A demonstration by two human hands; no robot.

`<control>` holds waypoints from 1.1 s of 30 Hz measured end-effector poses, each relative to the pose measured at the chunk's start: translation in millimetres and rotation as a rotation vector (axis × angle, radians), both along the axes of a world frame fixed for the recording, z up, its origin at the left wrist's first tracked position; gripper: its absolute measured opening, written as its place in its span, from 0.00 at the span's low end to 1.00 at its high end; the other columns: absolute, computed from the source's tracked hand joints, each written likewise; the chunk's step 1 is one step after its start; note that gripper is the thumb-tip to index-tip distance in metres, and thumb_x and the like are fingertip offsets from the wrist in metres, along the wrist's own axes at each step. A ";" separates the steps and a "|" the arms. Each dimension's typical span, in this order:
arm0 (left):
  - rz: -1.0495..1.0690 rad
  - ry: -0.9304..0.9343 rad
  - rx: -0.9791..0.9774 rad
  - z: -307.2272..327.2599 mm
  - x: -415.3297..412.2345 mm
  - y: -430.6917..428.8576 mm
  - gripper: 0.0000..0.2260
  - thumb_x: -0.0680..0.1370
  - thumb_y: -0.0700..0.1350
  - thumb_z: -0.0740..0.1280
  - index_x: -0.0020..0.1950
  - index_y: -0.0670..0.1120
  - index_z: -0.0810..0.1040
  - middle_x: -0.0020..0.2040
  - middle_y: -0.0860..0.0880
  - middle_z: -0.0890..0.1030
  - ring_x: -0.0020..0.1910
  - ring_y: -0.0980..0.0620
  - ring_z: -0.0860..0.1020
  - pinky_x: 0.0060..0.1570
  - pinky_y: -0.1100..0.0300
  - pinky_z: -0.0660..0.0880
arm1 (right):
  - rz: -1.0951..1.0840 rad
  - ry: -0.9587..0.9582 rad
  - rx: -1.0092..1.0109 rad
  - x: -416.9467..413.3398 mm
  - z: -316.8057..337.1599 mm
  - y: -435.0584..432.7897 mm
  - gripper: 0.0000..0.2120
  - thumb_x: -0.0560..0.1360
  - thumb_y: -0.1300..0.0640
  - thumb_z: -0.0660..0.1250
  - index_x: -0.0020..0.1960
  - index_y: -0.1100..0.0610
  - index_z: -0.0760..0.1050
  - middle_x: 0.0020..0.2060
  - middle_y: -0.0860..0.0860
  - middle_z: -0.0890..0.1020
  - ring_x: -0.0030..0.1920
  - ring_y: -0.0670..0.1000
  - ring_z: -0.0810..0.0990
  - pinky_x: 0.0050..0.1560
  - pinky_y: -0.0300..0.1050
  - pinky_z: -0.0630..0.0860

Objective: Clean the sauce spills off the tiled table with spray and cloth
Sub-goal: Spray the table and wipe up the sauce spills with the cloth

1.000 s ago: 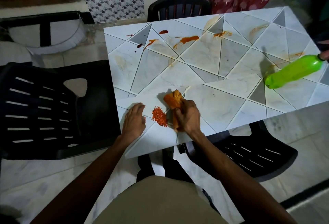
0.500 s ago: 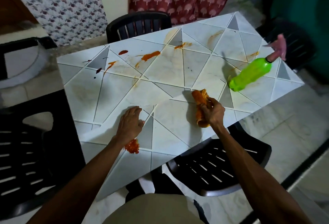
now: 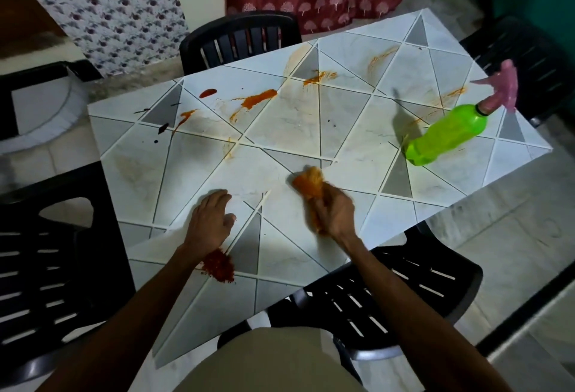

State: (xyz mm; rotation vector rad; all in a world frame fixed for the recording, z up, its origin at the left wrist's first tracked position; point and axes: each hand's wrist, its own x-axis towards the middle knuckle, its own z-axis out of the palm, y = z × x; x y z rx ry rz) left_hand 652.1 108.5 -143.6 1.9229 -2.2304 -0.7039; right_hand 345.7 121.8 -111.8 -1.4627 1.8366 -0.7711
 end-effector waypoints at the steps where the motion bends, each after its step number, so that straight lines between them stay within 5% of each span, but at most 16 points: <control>1: 0.007 -0.003 0.005 -1.1 4.2 0.3 0.22 0.78 0.45 0.68 0.72 0.42 0.71 0.74 0.44 0.69 0.72 0.41 0.67 0.69 0.44 0.65 | 0.068 -0.011 -0.005 19.2 -0.4 8.0 0.11 0.77 0.46 0.63 0.49 0.52 0.78 0.34 0.48 0.83 0.32 0.43 0.80 0.33 0.42 0.70; 5: 0.044 -0.008 0.004 -4.7 14.4 1.6 0.21 0.78 0.44 0.67 0.71 0.43 0.72 0.73 0.45 0.70 0.72 0.44 0.68 0.69 0.45 0.67 | 0.268 0.055 -0.090 87.6 -10.2 38.8 0.05 0.75 0.53 0.66 0.48 0.54 0.76 0.39 0.51 0.81 0.38 0.52 0.77 0.39 0.41 0.64; 9: 0.045 0.013 0.000 -5.6 17.8 4.6 0.20 0.78 0.42 0.66 0.70 0.44 0.73 0.73 0.46 0.70 0.71 0.44 0.68 0.68 0.44 0.69 | 0.384 -0.027 -0.079 112.6 -11.2 56.6 0.12 0.77 0.52 0.66 0.57 0.57 0.80 0.49 0.54 0.84 0.47 0.50 0.78 0.48 0.35 0.67; 12: 0.041 0.000 0.012 -6.2 20.1 6.0 0.20 0.78 0.43 0.67 0.70 0.44 0.73 0.73 0.46 0.70 0.71 0.44 0.68 0.68 0.44 0.69 | 0.269 -0.155 -0.011 94.4 -8.2 52.7 0.20 0.75 0.48 0.68 0.64 0.55 0.79 0.53 0.48 0.84 0.51 0.41 0.81 0.52 0.28 0.71; 15: 0.050 0.013 0.013 -7.3 21.4 8.3 0.20 0.77 0.44 0.68 0.70 0.44 0.73 0.73 0.46 0.70 0.71 0.43 0.68 0.67 0.45 0.69 | 0.084 -0.120 -0.005 59.1 0.4 30.3 0.18 0.74 0.53 0.72 0.63 0.57 0.80 0.46 0.46 0.84 0.44 0.31 0.79 0.46 0.28 0.71; 24: 0.152 0.088 -0.007 3.7 25.3 15.3 0.24 0.77 0.48 0.62 0.71 0.40 0.72 0.71 0.41 0.72 0.71 0.41 0.68 0.70 0.45 0.65 | -0.199 0.285 -0.028 -53.1 -7.6 -93.5 0.13 0.73 0.53 0.65 0.51 0.60 0.78 0.43 0.60 0.84 0.45 0.64 0.81 0.42 0.50 0.72; 28: 0.222 0.058 0.021 -2.4 57.7 26.4 0.28 0.76 0.54 0.62 0.69 0.37 0.72 0.69 0.37 0.73 0.68 0.38 0.71 0.67 0.43 0.71 | -0.112 0.329 -0.027 -32.8 -17.8 -141.2 0.17 0.70 0.50 0.60 0.50 0.60 0.78 0.43 0.61 0.84 0.46 0.65 0.81 0.43 0.50 0.72; 33: 0.323 0.012 0.031 -6.9 91.5 43.8 0.25 0.76 0.47 0.70 0.71 0.39 0.72 0.71 0.40 0.71 0.69 0.39 0.70 0.67 0.44 0.70 | 0.155 0.301 -0.122 49.9 -22.3 -159.1 0.14 0.74 0.48 0.64 0.51 0.57 0.79 0.42 0.58 0.84 0.43 0.63 0.82 0.41 0.49 0.74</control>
